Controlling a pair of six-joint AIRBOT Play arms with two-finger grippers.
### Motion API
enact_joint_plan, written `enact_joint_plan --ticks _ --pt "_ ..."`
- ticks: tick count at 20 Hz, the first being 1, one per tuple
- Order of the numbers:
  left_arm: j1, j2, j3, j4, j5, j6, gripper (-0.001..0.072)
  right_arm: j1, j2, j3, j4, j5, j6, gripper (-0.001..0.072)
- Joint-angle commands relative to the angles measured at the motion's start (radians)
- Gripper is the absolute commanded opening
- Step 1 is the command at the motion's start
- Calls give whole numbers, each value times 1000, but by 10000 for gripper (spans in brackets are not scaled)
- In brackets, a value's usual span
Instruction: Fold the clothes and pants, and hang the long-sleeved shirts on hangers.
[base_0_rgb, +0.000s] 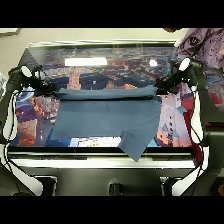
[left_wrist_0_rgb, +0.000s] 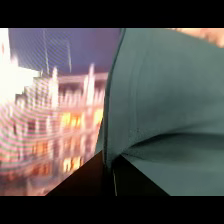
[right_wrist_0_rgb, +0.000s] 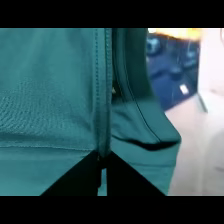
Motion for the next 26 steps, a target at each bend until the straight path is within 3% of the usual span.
enact_joint_plan --ticks 1,9,12,13,14,15,16,19,22,26 --pt "-2 -12 0 18 -79 -4 15 0 -3 -1 -31 79 0 26" --pt "-26 -63 0 7 -179 -4 17 0 -58 -1 -37 117 -5 27" --pt "-35 -66 0 7 -179 -9 71 0 -74 -1 -36 109 -7 54" --pt "-36 -63 1 6 -179 -26 175 0 -73 -1 -33 98 -8 153" --pt "-36 -56 1 3 -180 -31 476 0 -71 0 -22 91 -8 304" --pt "-36 -45 4 -5 -180 -31 706 0 -65 0 1 89 -16 473" --pt "-34 -31 19 -3 -188 -29 713 0 -54 0 24 90 -44 503" --pt "2 50 58 -3 -215 -31 714 -18 27 0 34 114 -123 502" --pt "97 198 15 35 -250 -27 713 -121 147 -29 137 133 -191 498" --pt "274 507 -405 22 -163 -39 712 -336 417 -472 325 94 -271 497"
